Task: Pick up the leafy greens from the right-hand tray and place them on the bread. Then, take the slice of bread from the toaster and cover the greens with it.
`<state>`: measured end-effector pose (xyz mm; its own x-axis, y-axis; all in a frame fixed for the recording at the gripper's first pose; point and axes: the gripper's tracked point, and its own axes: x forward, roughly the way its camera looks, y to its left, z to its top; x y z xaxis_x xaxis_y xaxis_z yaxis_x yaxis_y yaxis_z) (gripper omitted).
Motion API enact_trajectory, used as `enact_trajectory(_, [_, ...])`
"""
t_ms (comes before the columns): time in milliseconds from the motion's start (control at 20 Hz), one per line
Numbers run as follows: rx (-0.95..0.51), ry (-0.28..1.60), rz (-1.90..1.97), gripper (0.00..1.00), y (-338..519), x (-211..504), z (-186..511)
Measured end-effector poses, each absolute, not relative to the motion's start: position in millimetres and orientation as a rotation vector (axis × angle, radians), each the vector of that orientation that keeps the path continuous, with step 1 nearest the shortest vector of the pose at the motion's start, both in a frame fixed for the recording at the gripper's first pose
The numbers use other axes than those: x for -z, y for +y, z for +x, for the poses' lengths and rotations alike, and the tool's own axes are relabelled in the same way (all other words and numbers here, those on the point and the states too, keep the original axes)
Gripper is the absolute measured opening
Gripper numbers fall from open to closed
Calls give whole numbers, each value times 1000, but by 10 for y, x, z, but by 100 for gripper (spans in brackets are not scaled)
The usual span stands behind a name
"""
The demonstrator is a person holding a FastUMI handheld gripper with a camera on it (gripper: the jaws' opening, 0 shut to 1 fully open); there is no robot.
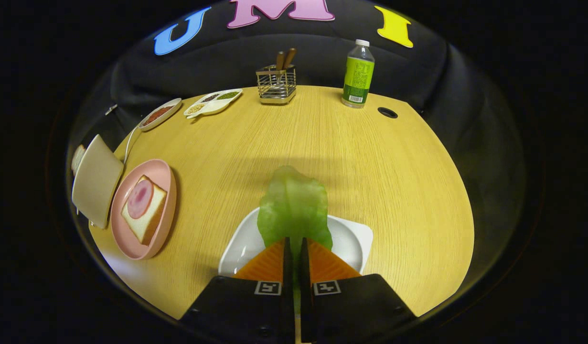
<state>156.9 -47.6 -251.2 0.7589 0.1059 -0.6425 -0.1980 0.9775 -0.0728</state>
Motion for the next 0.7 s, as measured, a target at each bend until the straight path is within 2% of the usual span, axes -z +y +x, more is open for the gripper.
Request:
enact_trajectory(200, [-195,682,-130,5,-485,2443,1574])
enact_trajectory(700, [-218,603,-130,5,-48,1781,1325])
